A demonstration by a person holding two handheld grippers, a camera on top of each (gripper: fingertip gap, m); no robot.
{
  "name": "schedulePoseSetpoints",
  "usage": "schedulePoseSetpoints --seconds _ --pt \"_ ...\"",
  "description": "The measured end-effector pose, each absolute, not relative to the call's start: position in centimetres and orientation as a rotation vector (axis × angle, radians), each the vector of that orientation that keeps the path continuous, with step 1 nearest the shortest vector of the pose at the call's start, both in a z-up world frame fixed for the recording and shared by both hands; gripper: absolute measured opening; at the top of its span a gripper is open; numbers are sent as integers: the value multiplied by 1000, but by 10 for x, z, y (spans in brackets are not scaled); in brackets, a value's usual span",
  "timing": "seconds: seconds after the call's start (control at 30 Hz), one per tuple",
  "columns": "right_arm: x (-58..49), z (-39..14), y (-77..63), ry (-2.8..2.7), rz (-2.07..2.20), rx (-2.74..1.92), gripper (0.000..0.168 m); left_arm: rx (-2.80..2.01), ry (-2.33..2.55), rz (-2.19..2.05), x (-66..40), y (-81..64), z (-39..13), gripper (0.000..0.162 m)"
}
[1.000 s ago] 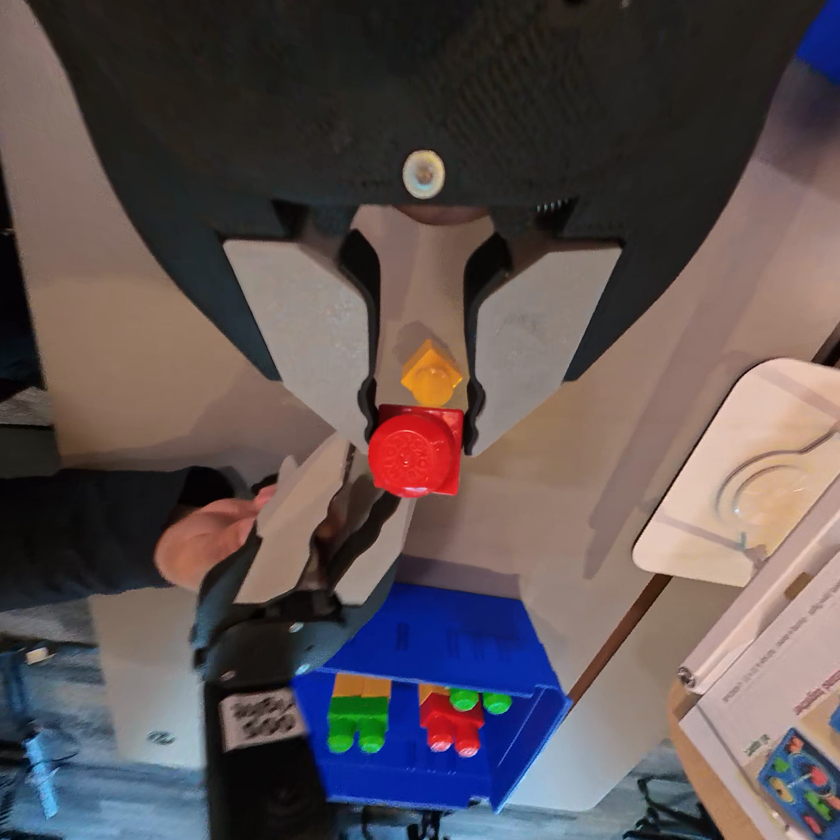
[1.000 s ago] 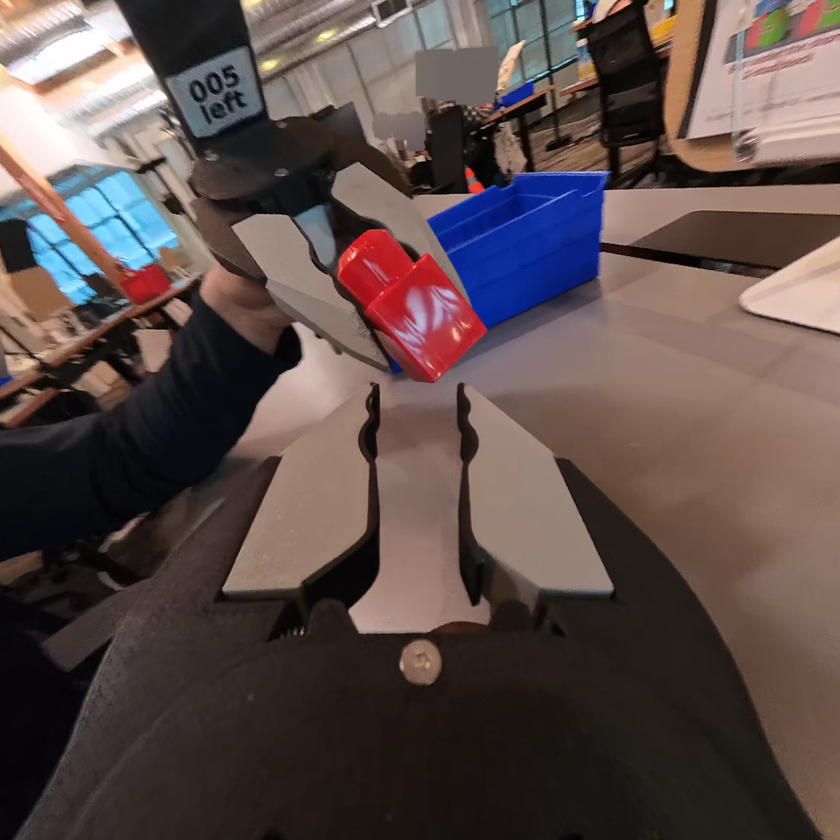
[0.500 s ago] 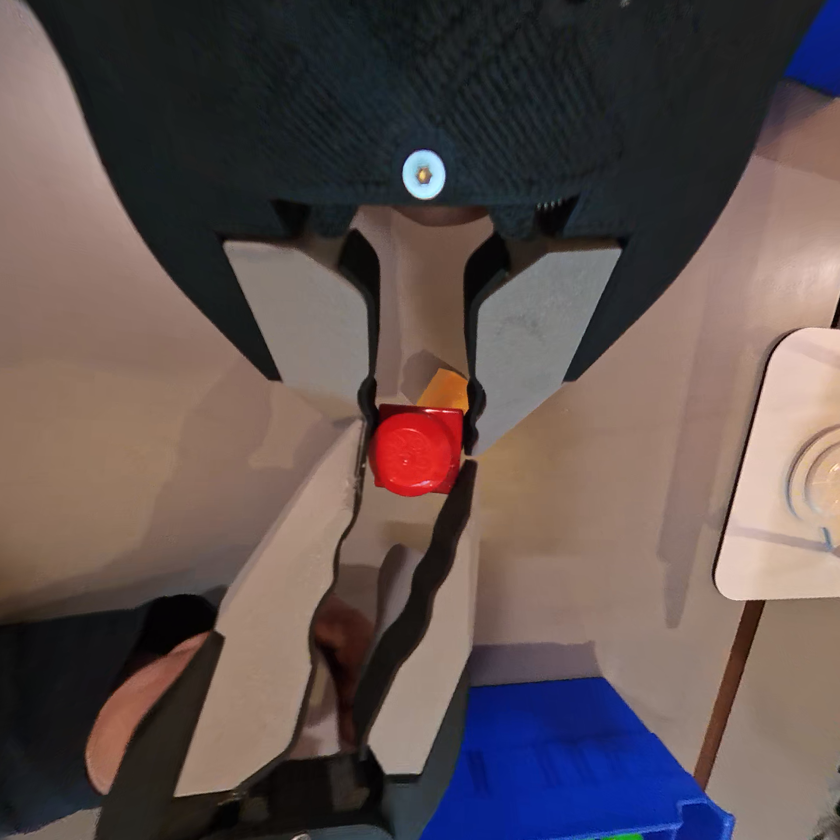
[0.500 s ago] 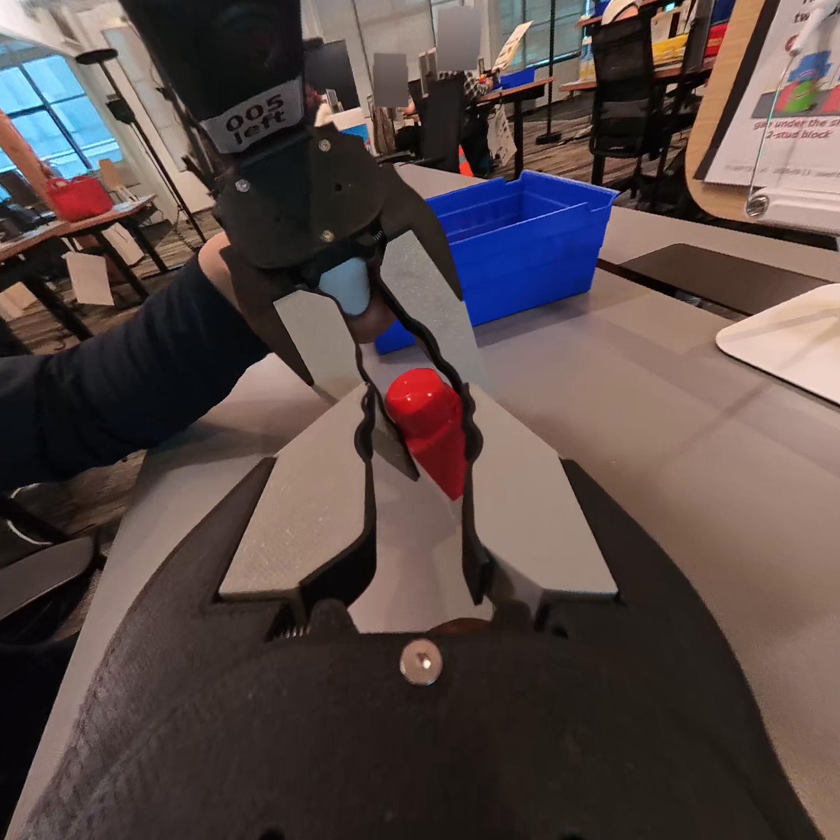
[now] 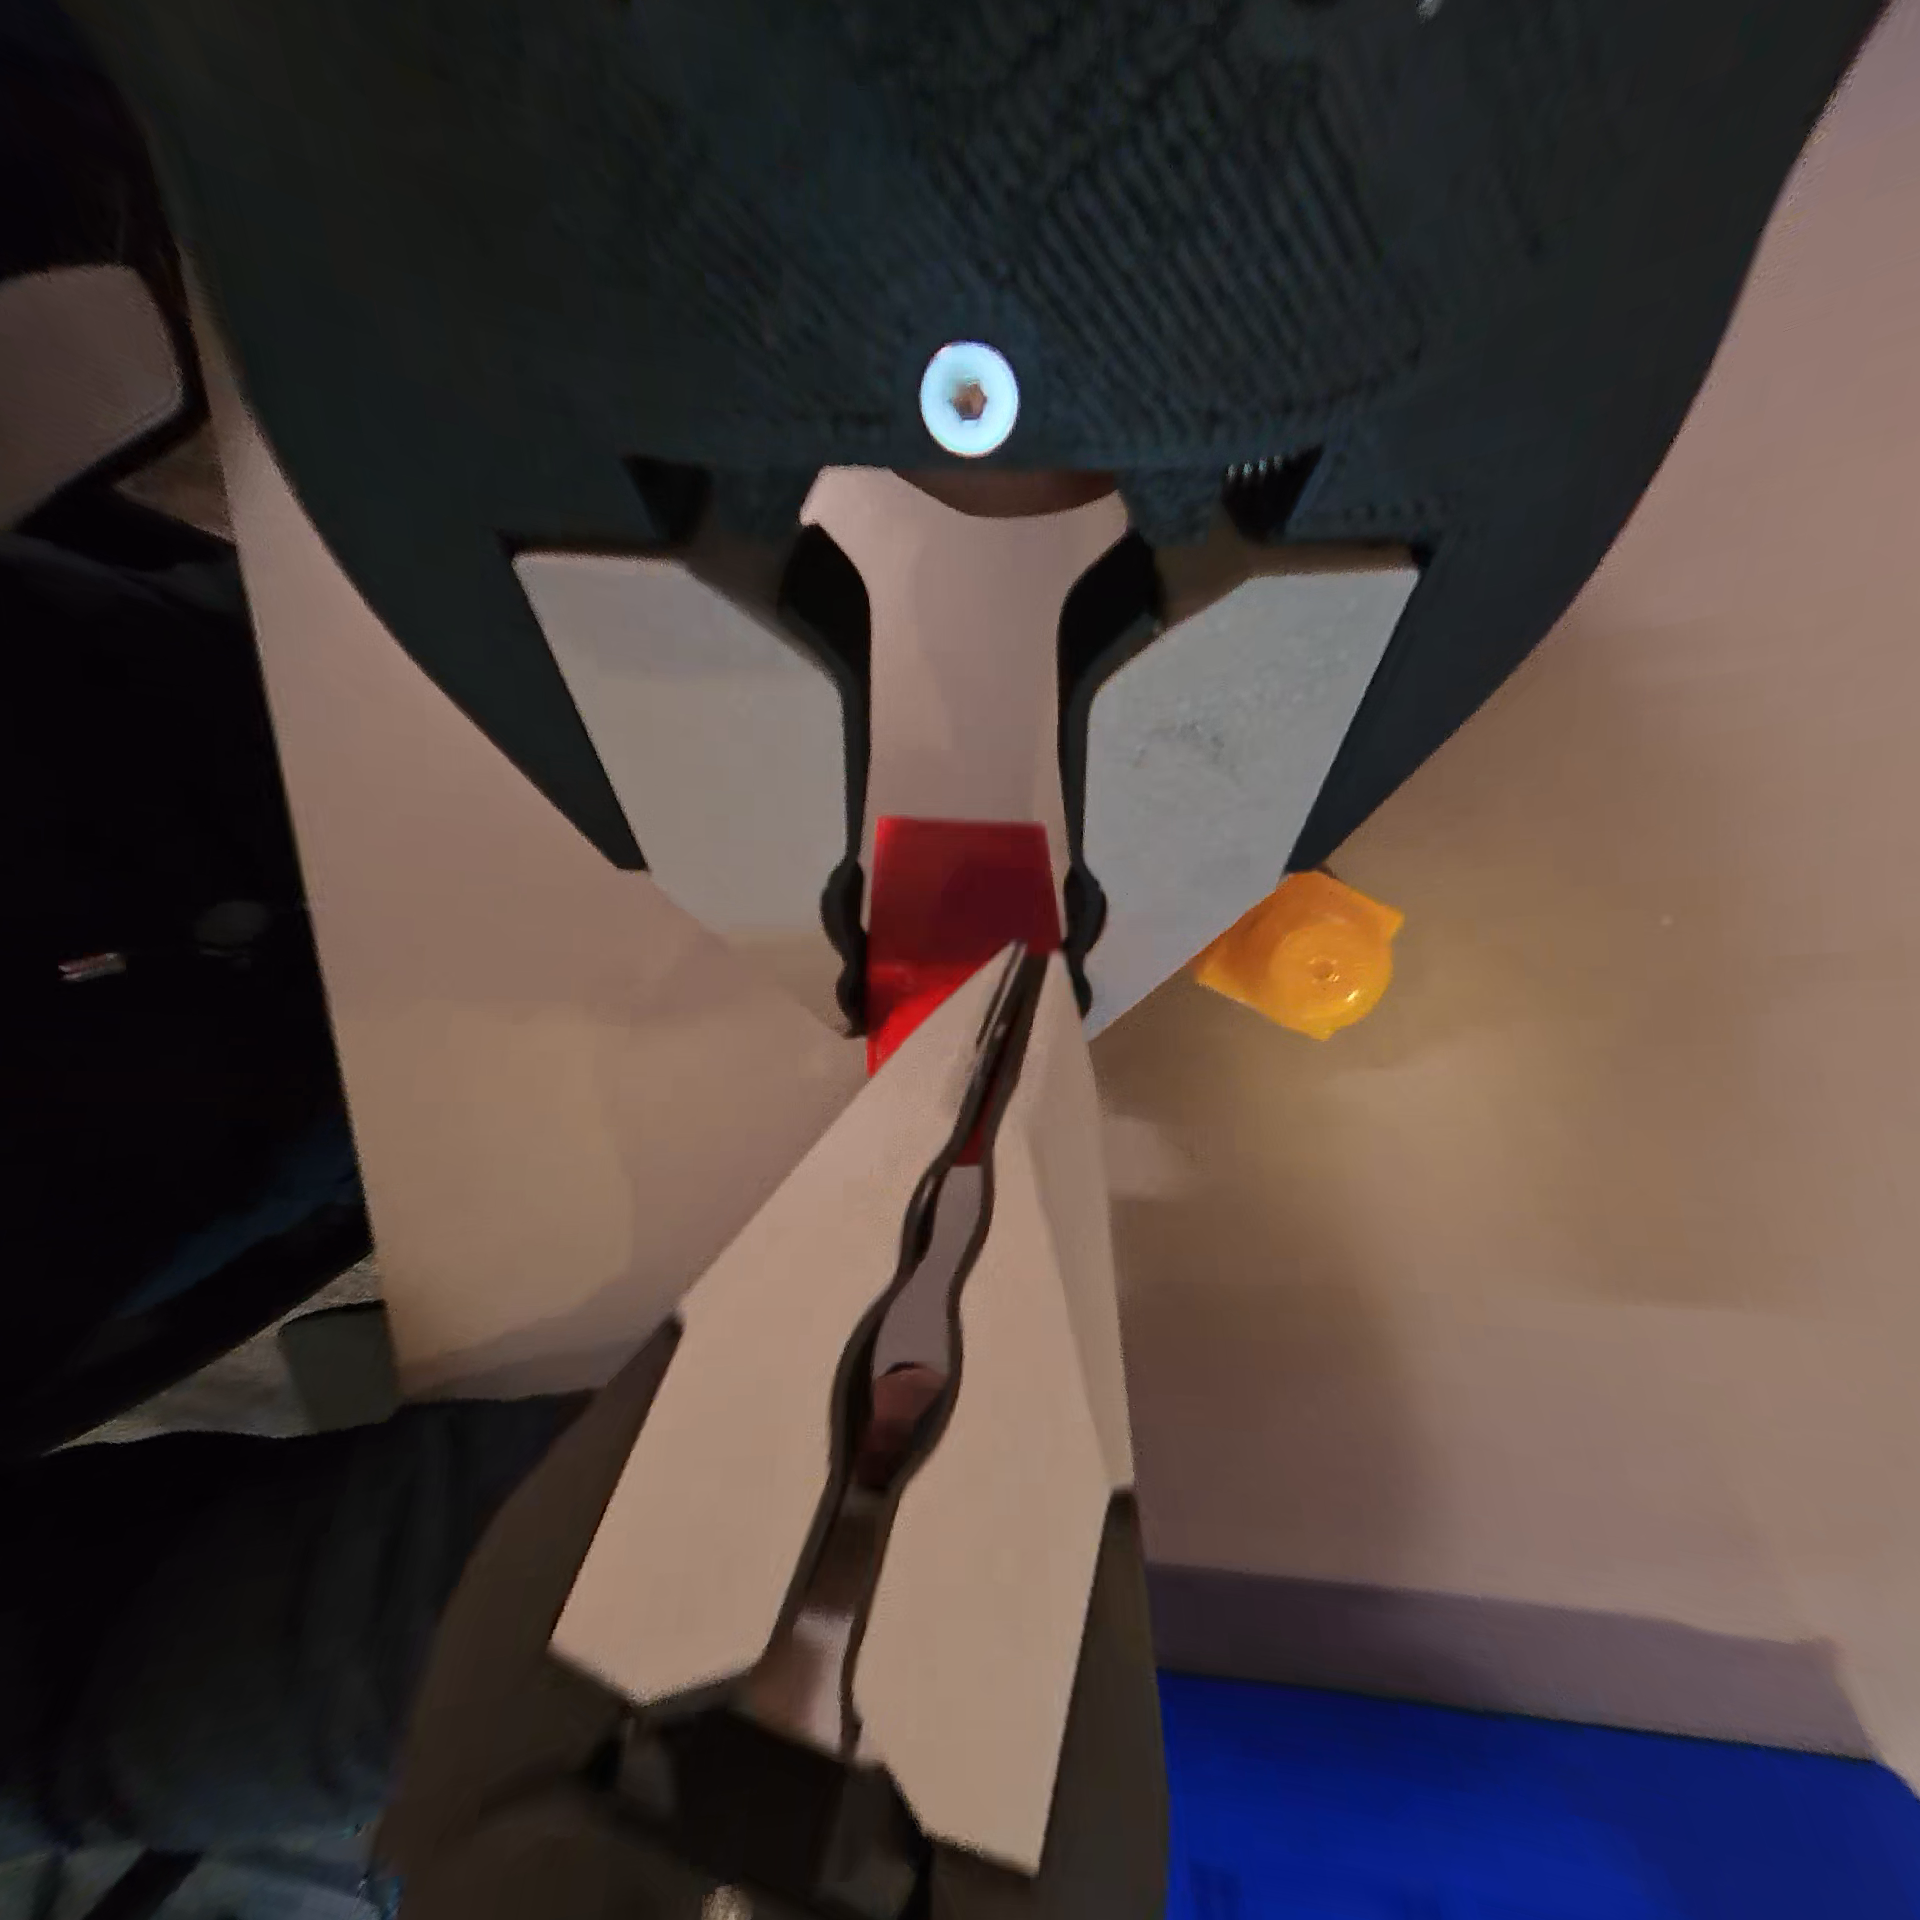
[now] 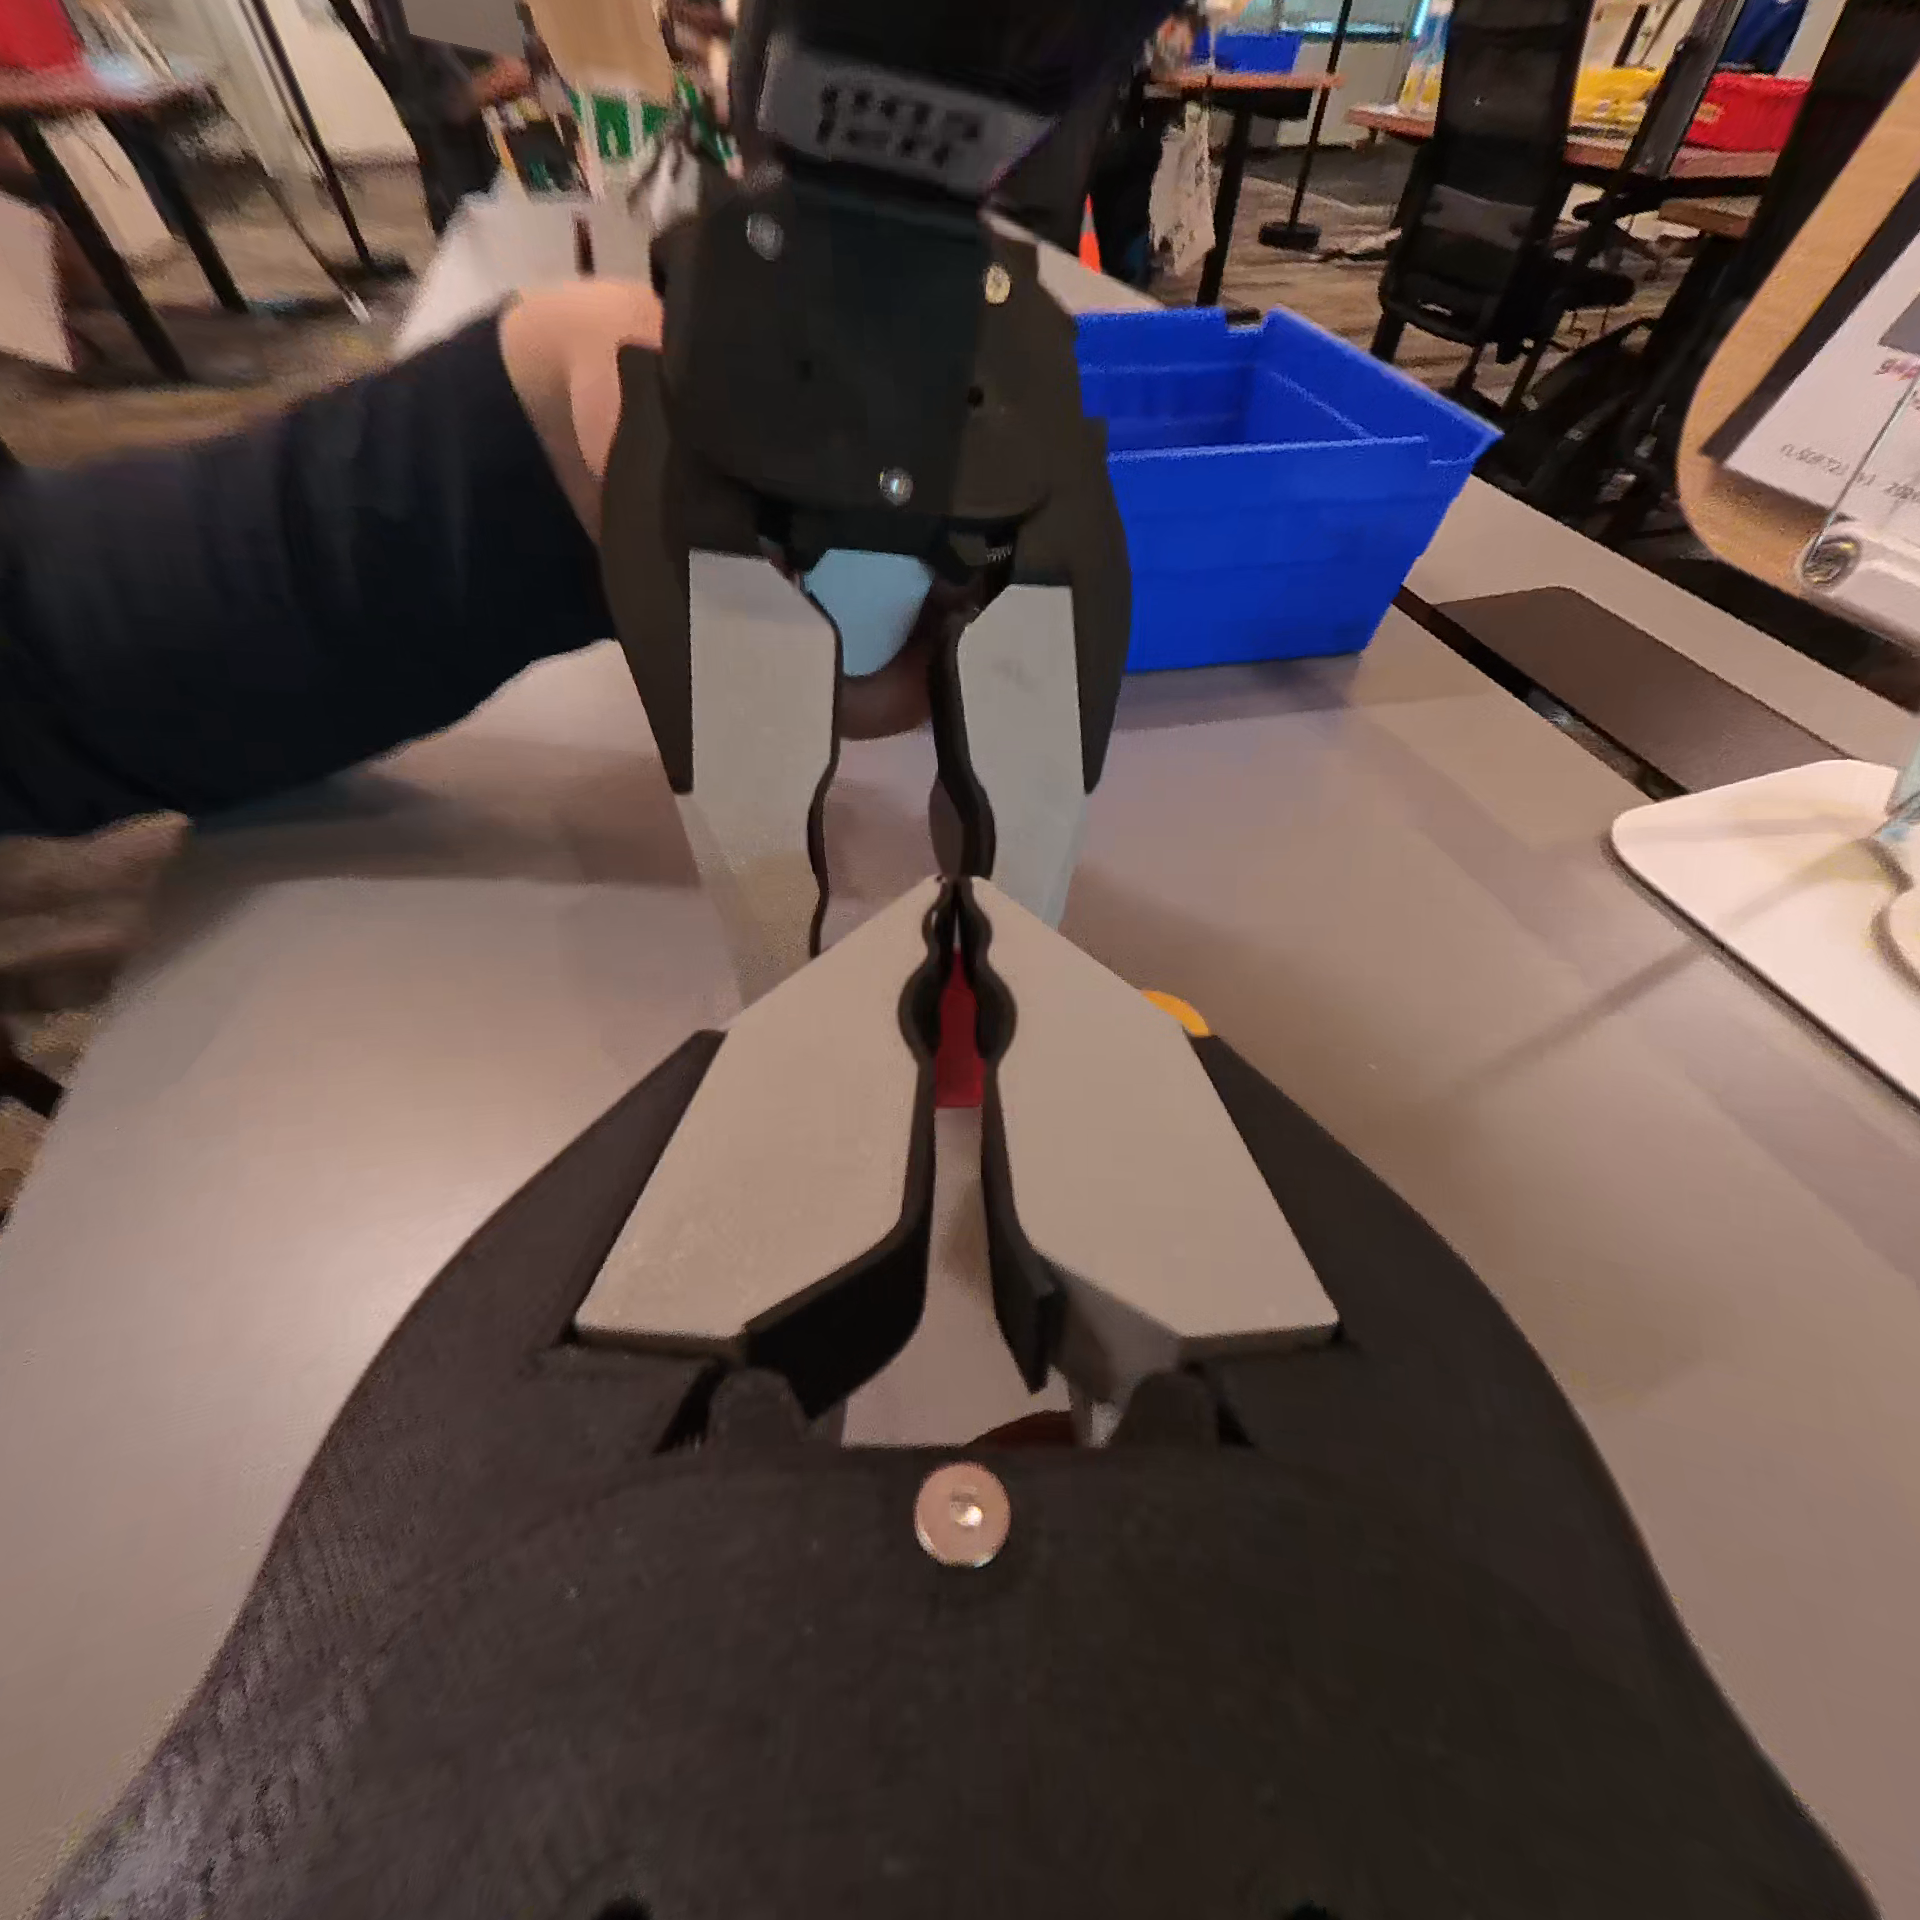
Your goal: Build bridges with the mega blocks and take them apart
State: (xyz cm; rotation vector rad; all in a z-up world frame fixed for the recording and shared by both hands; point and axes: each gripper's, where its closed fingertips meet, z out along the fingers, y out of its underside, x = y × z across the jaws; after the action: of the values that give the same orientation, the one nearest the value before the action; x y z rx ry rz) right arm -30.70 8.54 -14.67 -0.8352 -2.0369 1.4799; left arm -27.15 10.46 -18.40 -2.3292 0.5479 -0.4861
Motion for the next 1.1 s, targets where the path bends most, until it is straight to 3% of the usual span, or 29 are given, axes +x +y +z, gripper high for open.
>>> schedulePoseSetpoints --seconds 0.33,0.57,0.7,0.93,1.1 --pt "-316 -147 106 -1985 1533 -1022 0 -2311 428 -336 -286 127 -181 34" --pt "-316 -129 136 -1857 1732 -1275 38 -2278 450 -95 -302 135 -170 34" --pt "-314 -130 131 -1842 1888 -1405 44 -2279 481 101 -310 140 -165 33" --pt "-322 -155 130 -1875 1740 -1510 35 -2300 528 346 -316 147 -171 34" --pt "-322 -157 135 -1874 1667 -1503 32 -2314 467 272 -314 149 -173 34"
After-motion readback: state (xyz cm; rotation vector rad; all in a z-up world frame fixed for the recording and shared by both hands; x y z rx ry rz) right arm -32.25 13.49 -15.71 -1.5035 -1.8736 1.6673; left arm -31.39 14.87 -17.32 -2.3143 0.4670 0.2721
